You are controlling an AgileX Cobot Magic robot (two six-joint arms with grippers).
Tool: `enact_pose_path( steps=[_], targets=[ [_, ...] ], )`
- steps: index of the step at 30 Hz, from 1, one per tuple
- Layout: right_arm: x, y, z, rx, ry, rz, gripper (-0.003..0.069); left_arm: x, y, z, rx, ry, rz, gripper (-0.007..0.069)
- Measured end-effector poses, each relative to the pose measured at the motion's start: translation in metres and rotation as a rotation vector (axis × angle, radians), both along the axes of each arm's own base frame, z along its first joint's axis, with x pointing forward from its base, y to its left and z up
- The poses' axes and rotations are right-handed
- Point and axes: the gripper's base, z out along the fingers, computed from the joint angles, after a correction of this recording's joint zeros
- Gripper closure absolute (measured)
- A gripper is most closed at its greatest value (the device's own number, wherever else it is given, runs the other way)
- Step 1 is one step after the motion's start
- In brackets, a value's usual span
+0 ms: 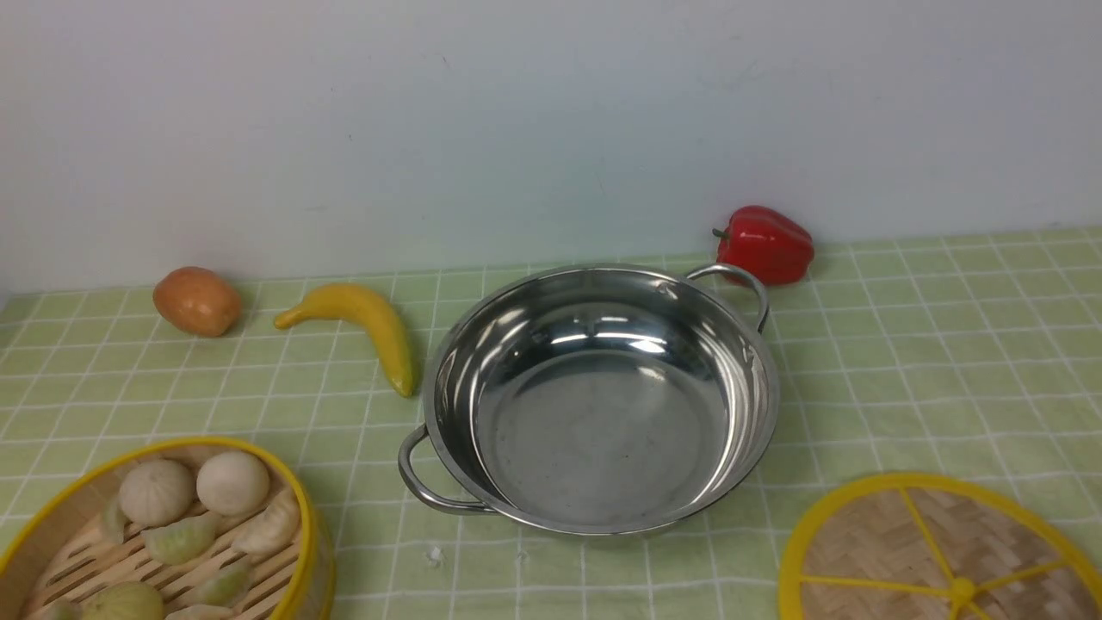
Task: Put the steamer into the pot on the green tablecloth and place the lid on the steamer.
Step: 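Grasp the rim of the steamer basket holding the buns with the left gripper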
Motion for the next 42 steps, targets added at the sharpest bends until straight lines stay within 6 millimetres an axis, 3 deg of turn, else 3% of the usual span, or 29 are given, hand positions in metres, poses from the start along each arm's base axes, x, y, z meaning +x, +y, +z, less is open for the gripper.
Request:
enact_pose_path(
  steps=[20,36,39,42],
  targets=[
    [0.000,0.000,0.000,0.000,0.000,0.000,0.0221,0.000,0.000,0.001,-0.011,-0.011,0.001,0.0382],
    [0.000,0.000,0.000,0.000,0.000,0.000,0.0221,0.003,0.000,0.026,-0.593,-0.330,0.070,0.0382],
    [0.000,0.000,0.000,0.000,0.000,0.000,0.0221,0.000,-0.003,0.047,-0.580,-0.357,0.031,0.0382],
    [0.000,0.000,0.000,0.000,0.000,0.000,0.0221,0.005,-0.012,0.079,-0.492,-0.224,-0.056,0.0382]
  ],
)
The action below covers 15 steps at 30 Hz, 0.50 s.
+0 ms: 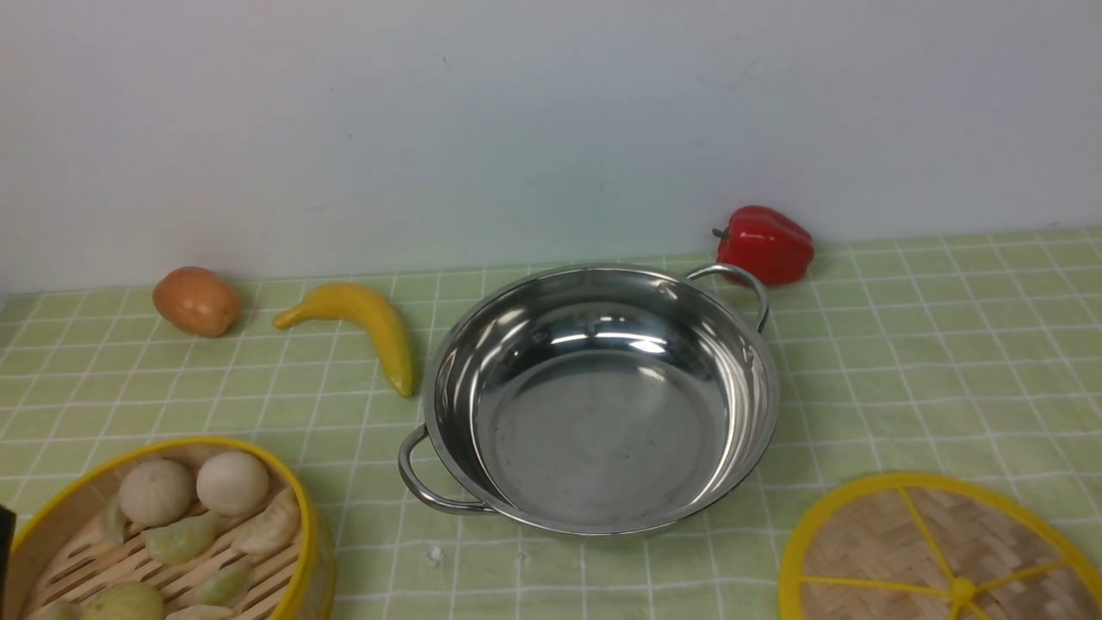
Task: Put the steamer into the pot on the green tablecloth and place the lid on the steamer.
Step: 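Grasp the rim of the steamer basket holding the buns with the left gripper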
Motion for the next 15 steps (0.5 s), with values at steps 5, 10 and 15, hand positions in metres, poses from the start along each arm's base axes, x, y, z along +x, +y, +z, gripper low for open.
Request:
enact_pose_path(
  steps=[5,10,15],
  targets=[
    [0.000,0.000,0.000,0.000,0.000,0.000,0.0221,0.020,-0.009,0.033,0.190,0.397,-0.217,0.0382],
    [0.000,0.000,0.000,0.000,0.000,0.000,0.0221,0.053,0.000,0.041,0.448,0.787,-0.431,0.0382],
    [0.000,0.000,0.000,0.000,0.000,0.000,0.0221,0.090,0.004,0.034,0.471,0.947,-0.579,0.0382]
  ],
)
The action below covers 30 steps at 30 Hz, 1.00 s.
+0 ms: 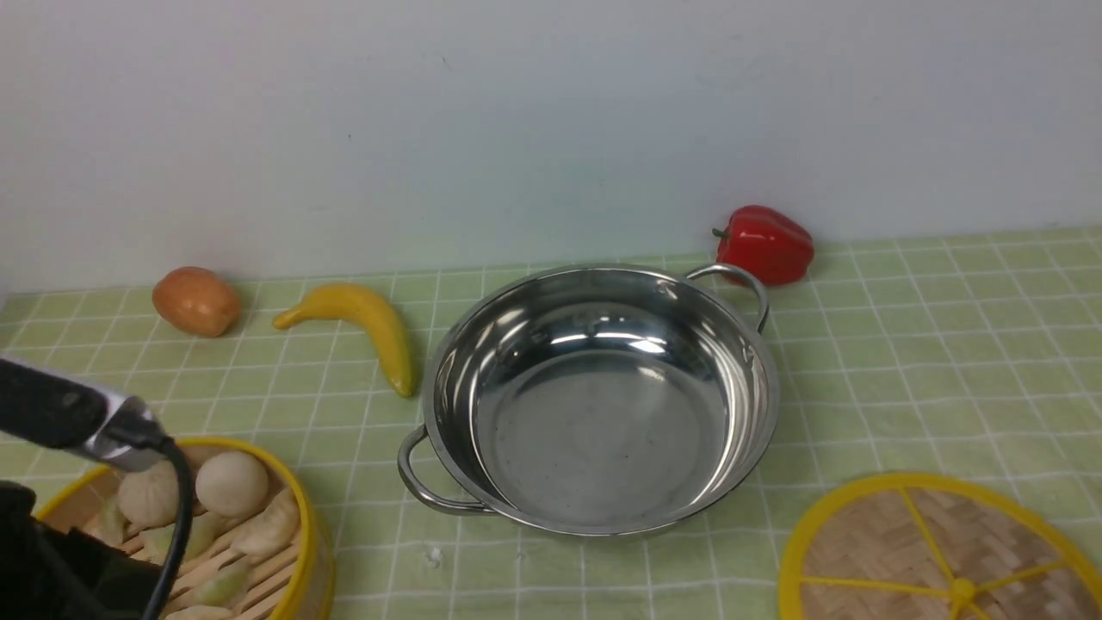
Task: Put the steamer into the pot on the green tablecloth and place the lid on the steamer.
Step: 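Grasp the rim of the steamer basket holding the buns with the left gripper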
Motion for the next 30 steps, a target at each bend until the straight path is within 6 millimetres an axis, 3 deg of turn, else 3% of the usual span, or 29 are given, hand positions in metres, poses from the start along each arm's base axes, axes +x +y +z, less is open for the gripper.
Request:
enact_pose_path(
  steps=[8,16,22,30],
  targets=[
    [0.000,0.000,0.000,0.001,0.000,0.000,0.0221,0.054,0.002,-0.040,-0.120,0.240,-0.033,0.0382],
    [0.000,0.000,0.000,0.003,0.000,0.000,0.0221,0.079,-0.005,-0.075,-0.114,0.348,-0.095,0.0382],
    [0.000,0.000,0.000,0.003,0.000,0.000,0.0221,0.084,-0.013,-0.080,0.027,0.332,-0.112,0.0370],
    [0.000,0.000,0.000,0.002,0.000,0.000,0.0221,0.089,-0.025,-0.078,0.060,0.310,-0.053,0.0315]
  ],
)
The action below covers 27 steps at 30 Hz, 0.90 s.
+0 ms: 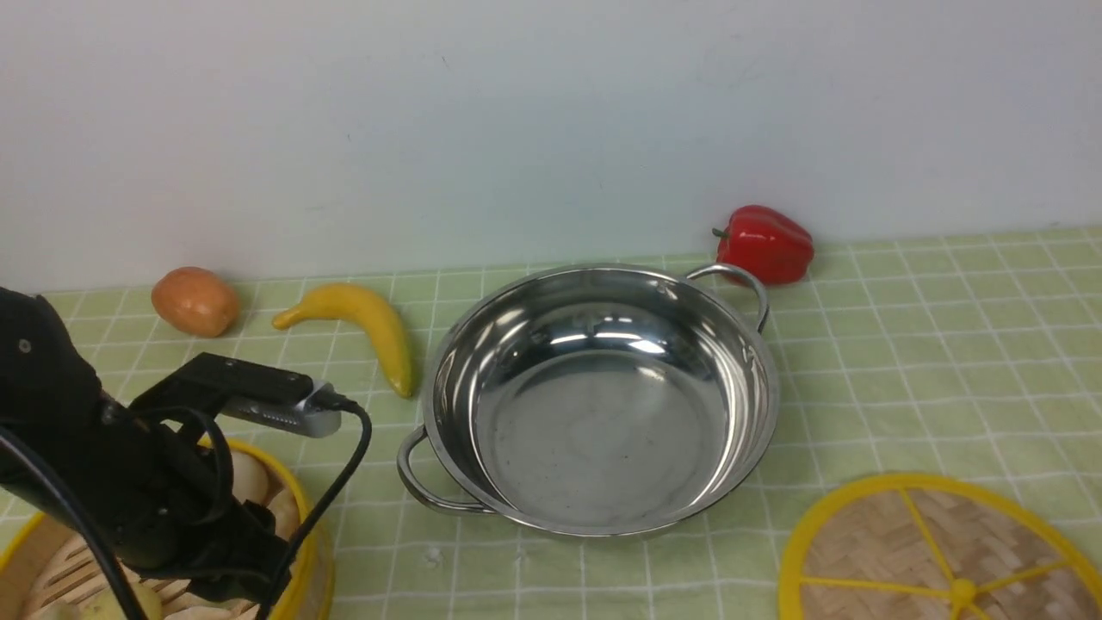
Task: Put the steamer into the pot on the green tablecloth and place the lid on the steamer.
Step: 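Grasp the rim of the steamer basket holding the buns with the left gripper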
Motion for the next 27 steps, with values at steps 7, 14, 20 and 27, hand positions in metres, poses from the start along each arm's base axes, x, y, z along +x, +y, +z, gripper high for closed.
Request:
enact_pose_path(
  steps=[7,14,20,27],
  targets=[
    [0.000,0.000,0.000,-0.002,0.000,0.000,0.0221,0.003,-0.008,-0.007,0.003,0.012,0.001,0.0281],
    [0.000,0.000,0.000,-0.003,0.000,0.000,0.0221,0.014,-0.008,-0.032,0.019,0.088,0.011,0.0277],
    [0.000,0.000,0.000,-0.003,0.000,0.000,0.0221,0.020,-0.008,-0.051,0.027,0.136,0.018,0.0277],
    [0.000,0.000,0.000,-0.003,0.000,0.000,0.0221,0.022,-0.008,-0.061,0.036,0.176,0.018,0.0387]
  ],
)
